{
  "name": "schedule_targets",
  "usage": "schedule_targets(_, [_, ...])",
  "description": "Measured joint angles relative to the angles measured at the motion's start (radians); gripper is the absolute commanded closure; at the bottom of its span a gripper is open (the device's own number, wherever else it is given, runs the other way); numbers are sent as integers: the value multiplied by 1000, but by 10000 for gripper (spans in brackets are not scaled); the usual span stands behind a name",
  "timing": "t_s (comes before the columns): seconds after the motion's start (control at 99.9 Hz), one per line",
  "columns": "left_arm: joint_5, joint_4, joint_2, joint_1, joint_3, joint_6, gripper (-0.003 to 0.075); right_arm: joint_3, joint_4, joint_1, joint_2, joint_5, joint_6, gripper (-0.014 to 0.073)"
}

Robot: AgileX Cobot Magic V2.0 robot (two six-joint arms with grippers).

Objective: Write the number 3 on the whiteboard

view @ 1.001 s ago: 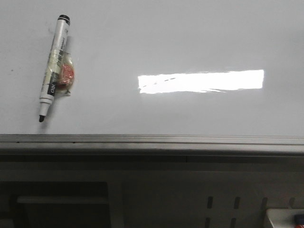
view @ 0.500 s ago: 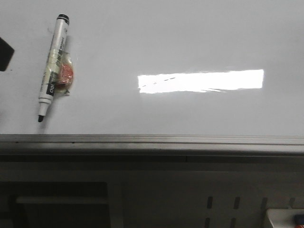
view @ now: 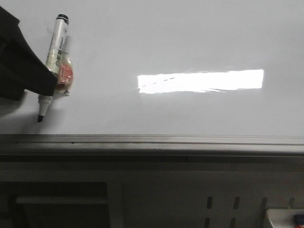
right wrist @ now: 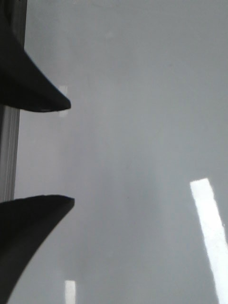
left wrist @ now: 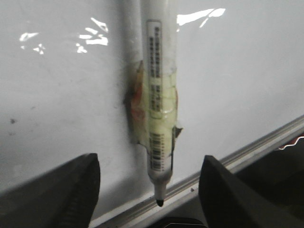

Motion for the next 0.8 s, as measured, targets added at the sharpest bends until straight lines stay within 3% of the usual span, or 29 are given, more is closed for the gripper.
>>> schedule_targets(0.16, [-26,-2,29,0,0,0,404,0,0,0,0,13,0,240])
schedule_targets(0.47, [-10,-24,90,-7,-11,0,464,0,0,0,0,14,0,240])
schedule_targets(0.59, [-4,-28,103,-7,-13,0,598,0,0,0,0,14,-1,240])
schedule_targets(0.671, [-4,-28,111,-7,-13,0,743,0,0,0,0,15,-2,240])
schedule_targets(0.801, [3,-30,111,-7,-14,4,741,0,14,0,0,35,-8,240])
